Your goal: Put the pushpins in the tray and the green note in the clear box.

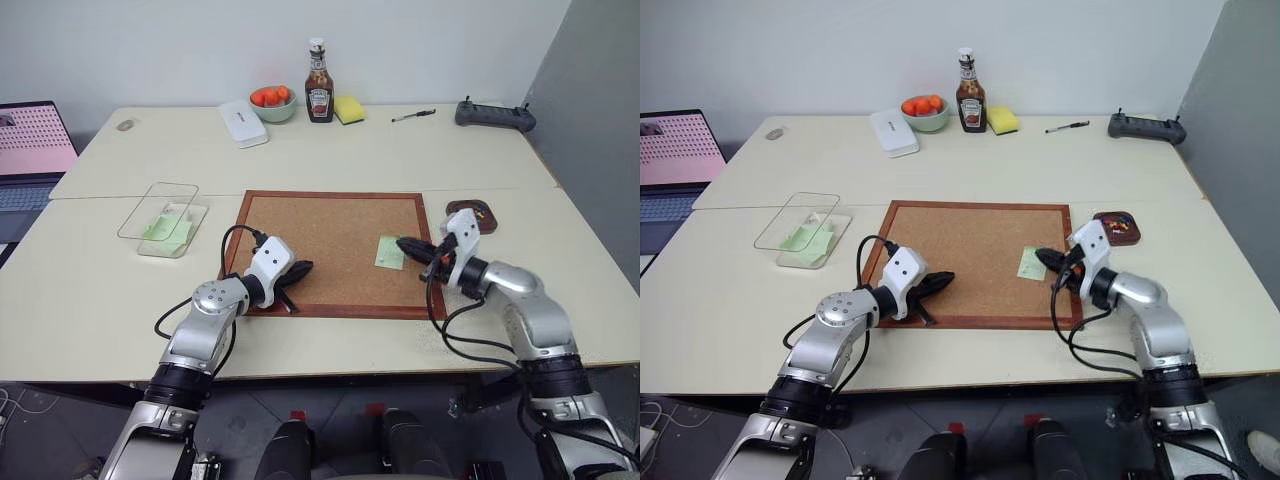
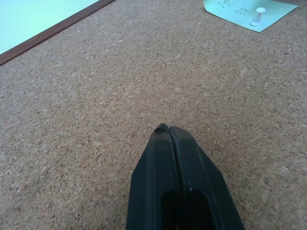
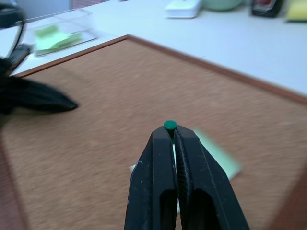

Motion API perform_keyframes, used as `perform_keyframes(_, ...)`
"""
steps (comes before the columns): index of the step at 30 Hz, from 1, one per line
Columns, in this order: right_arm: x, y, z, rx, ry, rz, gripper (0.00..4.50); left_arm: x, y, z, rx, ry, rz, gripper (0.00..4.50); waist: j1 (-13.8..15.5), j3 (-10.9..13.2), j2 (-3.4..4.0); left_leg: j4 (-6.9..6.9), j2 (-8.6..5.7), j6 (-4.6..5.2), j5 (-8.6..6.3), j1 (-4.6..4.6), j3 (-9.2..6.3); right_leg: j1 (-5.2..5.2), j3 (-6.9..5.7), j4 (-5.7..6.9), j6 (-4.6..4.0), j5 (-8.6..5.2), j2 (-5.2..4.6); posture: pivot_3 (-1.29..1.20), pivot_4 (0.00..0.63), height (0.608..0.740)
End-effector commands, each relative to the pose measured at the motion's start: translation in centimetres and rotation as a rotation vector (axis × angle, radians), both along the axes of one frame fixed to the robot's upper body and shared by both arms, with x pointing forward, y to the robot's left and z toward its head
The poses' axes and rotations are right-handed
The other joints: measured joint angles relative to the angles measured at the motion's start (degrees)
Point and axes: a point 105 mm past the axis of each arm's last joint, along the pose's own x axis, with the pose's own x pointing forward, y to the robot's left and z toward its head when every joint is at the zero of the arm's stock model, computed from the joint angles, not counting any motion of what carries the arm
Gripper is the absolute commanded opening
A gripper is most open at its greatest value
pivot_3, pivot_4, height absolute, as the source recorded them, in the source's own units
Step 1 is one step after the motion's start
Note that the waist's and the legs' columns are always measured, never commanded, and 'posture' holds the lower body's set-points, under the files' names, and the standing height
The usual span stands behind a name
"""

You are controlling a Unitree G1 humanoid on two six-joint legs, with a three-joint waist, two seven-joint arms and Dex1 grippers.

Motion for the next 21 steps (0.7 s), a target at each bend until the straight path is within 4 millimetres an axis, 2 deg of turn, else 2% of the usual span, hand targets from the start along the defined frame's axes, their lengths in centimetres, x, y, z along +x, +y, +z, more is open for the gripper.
perform_keyframes(1, 2.0, -3.5, 1.5, -0.133, -0.106, -0.162, 0.01, -1.2, 0.1, -3.1, 0.052, 0.108, -0.01, 0.0, 0.01, 0.0, 0.0, 0.0, 0.0, 0.0, 0.0, 0.0, 0.0, 0.0, -0.01, 0.0, -0.01, 0.0, 0.0, 0.0, 0.15, 0.74)
perform_keyframes(5, 4.3, -7.5, 0.9, -0.368, -0.147, -0.345, 0.01, -1.2, 0.1, -3.2, 0.056, 0.107, -0.015, 0.0, 0.09, 0.0, 0.0, -0.01, -0.01, 0.0, 0.0, -0.01, 0.02, 0.0, 0.0, -0.03, -0.01, -0.01, -0.01, 0.0, 0.15, 0.74)
perform_keyframes(10, 5.9, -10.4, 0.2, -0.503, -0.13, -0.473, 0.01, -1.2, 0.0, -3.2, 0.058, 0.105, -0.016, 0.0, 0.04, -0.01, 0.02, -0.04, -0.02, 0.01, 0.0, 0.0, 0.09, -0.02, 0.07, -0.02, -0.02, -0.01, -0.02, 0.0, 0.15, 0.74)
perform_keyframes(21, 7.4, -11.8, -1.3, -0.604, -0.088, -0.519, 0.01, -1.3, 0.1, -3.2, 0.062, 0.104, -0.016, 0.0, -0.03, -0.01, 0.02, -0.04, -0.04, 0.01, 0.0, 0.01, 0.14, -0.02, 0.15, -0.02, -0.01, 0.0, -0.02, 0.0, 0.15, 0.74)
